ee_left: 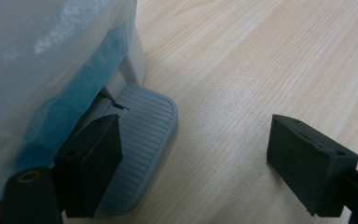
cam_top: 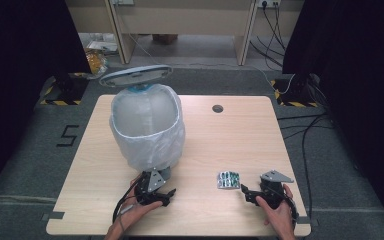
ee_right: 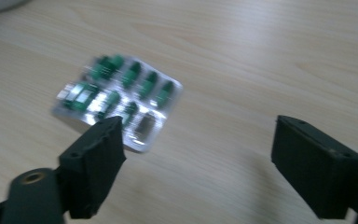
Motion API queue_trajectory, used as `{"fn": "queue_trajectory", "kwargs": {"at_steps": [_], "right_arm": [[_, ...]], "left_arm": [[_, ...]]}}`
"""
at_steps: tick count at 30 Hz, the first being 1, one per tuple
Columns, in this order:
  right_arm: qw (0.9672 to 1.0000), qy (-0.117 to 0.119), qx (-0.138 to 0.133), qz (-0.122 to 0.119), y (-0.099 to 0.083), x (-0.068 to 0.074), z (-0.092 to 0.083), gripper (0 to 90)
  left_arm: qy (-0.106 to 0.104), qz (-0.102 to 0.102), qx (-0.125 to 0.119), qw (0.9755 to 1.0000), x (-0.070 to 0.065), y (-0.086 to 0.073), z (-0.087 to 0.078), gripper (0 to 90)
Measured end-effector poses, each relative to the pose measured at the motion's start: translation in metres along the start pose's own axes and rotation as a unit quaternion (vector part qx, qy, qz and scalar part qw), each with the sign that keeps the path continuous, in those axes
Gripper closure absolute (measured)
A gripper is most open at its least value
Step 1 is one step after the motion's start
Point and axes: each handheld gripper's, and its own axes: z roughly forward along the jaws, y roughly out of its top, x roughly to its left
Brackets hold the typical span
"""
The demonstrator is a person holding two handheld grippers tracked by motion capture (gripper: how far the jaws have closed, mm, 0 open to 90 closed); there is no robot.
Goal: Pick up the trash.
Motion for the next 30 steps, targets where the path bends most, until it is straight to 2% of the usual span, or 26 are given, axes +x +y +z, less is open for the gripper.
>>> {"fn": "queue_trajectory", "kwargs": {"at_steps": [1, 2, 4, 6, 7, 8, 10, 11, 12, 13, 14, 17, 19, 23, 27, 30], "right_arm": [[1.0, 0.0, 0.0, 0.0, 0.0, 0.0, 0.0, 18.5], [0.9997, 0.017, -0.01, -0.016, 0.004, 0.011, -0.001, 14.3], [0.9994, 0.02, -0.017, -0.025, 0.008, 0.022, -0.001, 16.0], [0.9994, 0.021, -0.02, -0.021, 0.01, 0.026, -0.001, 15.2], [0.9993, 0.025, -0.026, -0.007, 0.013, 0.034, 0.001, 15.0], [0.9993, 0.027, -0.026, -0.004, 0.015, 0.038, 0.004, 15.1], [0.9995, 0.017, -0.02, -0.017, 0.017, 0.047, 0.009, 15.2], [0.9995, 0.017, -0.02, -0.017, 0.017, 0.047, 0.009, 15.2], [0.9996, 0.006, -0.02, -0.019, 0.018, 0.05, 0.011, 15.2], [0.9996, -0.001, -0.022, -0.017, 0.019, 0.053, 0.014, 15.2], [0.9997, -0.011, -0.023, -0.005, 0.02, 0.055, 0.019, 15.1], [0.9996, -0.019, -0.02, 0.001, 0.023, 0.056, 0.024, 15.1], [0.999, -0.035, -0.023, 0.015, 0.026, 0.058, 0.031, 15.1], [0.9979, -0.06, -0.002, 0.027, 0.026, 0.061, 0.043, 15.1], [0.998, -0.059, 0.004, 0.023, 0.025, 0.061, 0.049, 14.9], [0.9982, -0.052, -0.001, 0.032, 0.025, 0.06, 0.048, 15.3]], "left_arm": [[0.0, 0.0, 0.0, 1.0, 0.0, 0.0, 0.0, 17.2], [0.0, 0.0, 0.001, 1.0, 0.0, 0.0, 0.0, 17.2], [0.0, 0.0, 0.001, 1.0, 0.0, 0.0, 0.0, 17.2], [0.0, 0.0, 0.001, 1.0, 0.0, 0.0, 0.0, 17.2], [0.0, 0.0, 0.001, 1.0, 0.0, 0.0, 0.0, 17.2], [0.0, 0.0, 0.001, 1.0, 0.0, 0.0, 0.0, 17.2], [0.0, 0.0, 0.001, 1.0, 0.0, 0.0, 0.0, 17.2], [0.0, 0.0, 0.001, 1.0, 0.0, 0.0, 0.0, 17.2], [0.0, 0.0, 0.001, 1.0, 0.0, 0.0, 0.0, 17.2], [0.0, 0.0, 0.0, 1.0, 0.0, 0.0, 0.0, 17.2], [0.0, 0.0, -0.001, 1.0, 0.0, 0.0, 0.0, 17.2], [0.001, 0.0, -0.001, 1.0, 0.0, 0.0, 0.0, 17.2], [0.0, 0.0, 0.0, 1.0, 0.0, 0.0, 0.0, 17.2], [0.001, 0.0, 0.0, 1.0, 0.0, 0.0, 0.0, 17.2], [0.001, 0.001, 0.0, 1.0, 0.0, 0.0, 0.0, 17.2], [0.001, 0.0, -0.001, 1.0, 0.0, 0.0, 0.0, 17.2]]}}
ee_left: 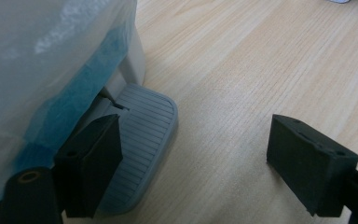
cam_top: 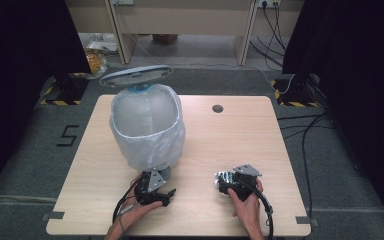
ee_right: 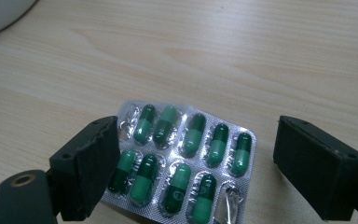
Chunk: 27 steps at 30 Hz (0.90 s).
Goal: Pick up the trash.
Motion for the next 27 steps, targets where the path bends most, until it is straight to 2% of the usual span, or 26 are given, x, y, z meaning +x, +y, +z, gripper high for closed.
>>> {"fn": "queue_trajectory", "kwargs": {"at_steps": [6, 7, 8, 9, 10, 14, 17, 21, 27], "right_arm": [[0.9997, 0.003, -0.022, 0.009, 0.003, 0.004, -0.005, 15.2], [0.9997, 0.003, -0.022, 0.006, 0.003, 0.006, -0.004, 15.2], [0.9999, -0.008, -0.014, -0.005, 0.002, 0.01, 0.0, 14.7], [0.9999, -0.007, -0.008, -0.004, 0.0, 0.011, 0.002, 15.1], [0.9999, -0.009, 0.009, -0.004, 0.0, 0.011, 0.003, 15.2], [0.9996, -0.014, 0.019, -0.015, 0.0, 0.013, 0.003, 14.9], [0.9995, -0.011, 0.019, -0.02, -0.001, 0.013, 0.003, 15.2], [0.9993, 0.005, 0.019, -0.031, 0.0, 0.011, 0.003, 20.6], [0.9989, 0.009, 0.013, -0.045, 0.0, 0.008, 0.003, 28.3]], "left_arm": [[0.0, 0.0, 0.0, 1.0, 0.0, 0.0, 0.0, 17.2], [0.0, 0.0, 0.0, 1.0, 0.0, 0.0, 0.0, 17.2], [0.0, 0.0, 0.0, 1.0, 0.0, 0.0, 0.0, 17.2], [0.0, 0.001, 0.0, 1.0, 0.0, 0.0, 0.0, 17.2], [0.0, 0.0, 0.0, 1.0, 0.0, 0.0, 0.0, 17.2], [0.0, 0.001, 0.0, 1.0, 0.0, 0.0, 0.0, 17.2], [0.001, 0.001, 0.0, 1.0, 0.0, 0.0, 0.0, 17.2], [0.001, 0.001, 0.0, 1.0, 0.0, 0.0, 0.0, 17.2], [0.001, 0.001, 0.0, 1.0, 0.0, 0.0, 0.0, 17.2]]}}
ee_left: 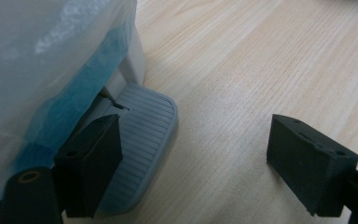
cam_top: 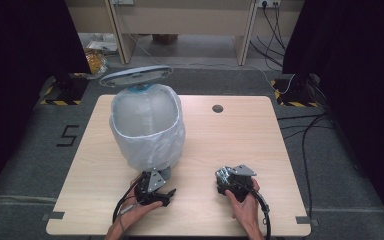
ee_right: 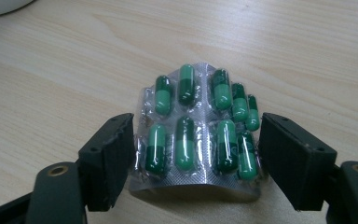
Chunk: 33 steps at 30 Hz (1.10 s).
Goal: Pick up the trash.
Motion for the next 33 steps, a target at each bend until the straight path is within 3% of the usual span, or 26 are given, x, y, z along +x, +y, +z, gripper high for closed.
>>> {"fn": "queue_trajectory", "kwargs": {"at_steps": [9, 15, 20, 25, 33], "right_arm": [[0.9998, -0.006, -0.008, -0.014, 0.001, -0.004, -0.001, 34.6], [0.9995, 0.013, -0.028, -0.012, 0.009, -0.007, -0.009, 35.0], [0.999, 0.015, -0.039, -0.016, 0.018, -0.012, -0.013, 35.0], [0.9972, 0.039, -0.063, -0.006, 0.041, -0.019, -0.025, 35.1], [0.9957, 0.059, -0.07, -0.012, 0.07, -0.018, -0.024, 35.1]], "left_arm": [[-0.001, 0.0, 0.0, 1.0, 0.0, 0.0, 0.0, 17.3], [-0.002, 0.0, 0.001, 1.0, 0.0, 0.0, 0.0, 17.3], [-0.002, 0.0, 0.001, 1.0, 0.0, 0.0, 0.0, 17.3], [-0.002, 0.0, 0.001, 1.0, 0.0, 0.0, 0.0, 17.3], [-0.002, 0.0, 0.001, 1.0, 0.0, 0.0, 0.0, 17.4]]}}
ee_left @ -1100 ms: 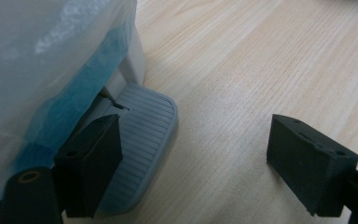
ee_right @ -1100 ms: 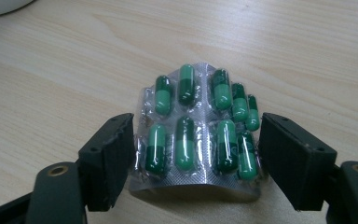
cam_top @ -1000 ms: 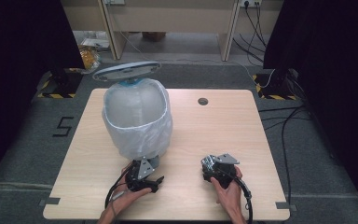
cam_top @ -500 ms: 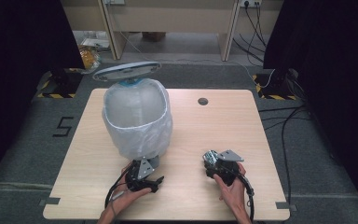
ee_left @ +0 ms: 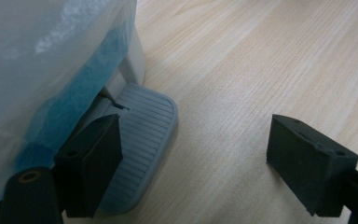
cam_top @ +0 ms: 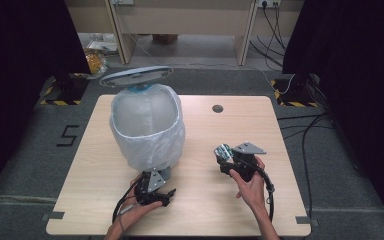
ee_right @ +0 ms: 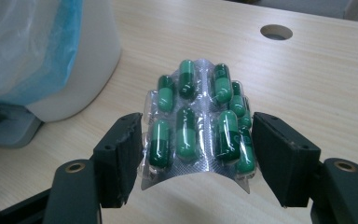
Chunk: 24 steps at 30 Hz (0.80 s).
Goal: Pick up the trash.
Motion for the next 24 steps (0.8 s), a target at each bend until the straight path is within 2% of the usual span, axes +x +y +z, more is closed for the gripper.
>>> {"fn": "queue_trajectory", "kwargs": {"at_steps": [11, 14, 15, 16, 20, 24], "right_arm": [[0.9999, 0.01, -0.009, -0.003, 0.03, -0.002, 0.0, 35.0], [0.9998, 0.016, -0.013, -0.007, 0.049, -0.004, 0.0, 35.0], [0.9998, 0.016, -0.013, -0.007, 0.049, -0.004, 0.0, 35.0], [0.9997, 0.017, -0.016, -0.008, 0.058, -0.005, 0.0, 35.1], [0.9996, 0.019, -0.019, -0.01, 0.07, -0.006, 0.0, 35.0], [0.9991, 0.027, -0.028, -0.016, 0.091, -0.005, -0.002, 34.8]], "left_arm": [[0.003, 0.003, 0.001, 1.0, 0.0, 0.0, 0.0, 17.2], [0.005, 0.004, -0.002, 1.0, 0.0, 0.0, 0.0, 17.6], [0.004, 0.004, -0.002, 1.0, 0.0, 0.0, 0.0, 17.6], [0.004, 0.003, -0.002, 1.0, 0.0, 0.0, 0.0, 17.8], [0.003, 0.002, -0.002, 1.0, 0.0, 0.0, 0.0, 17.7], [0.004, 0.003, -0.002, 1.0, 0.0, 0.0, 0.0, 17.7]]}}
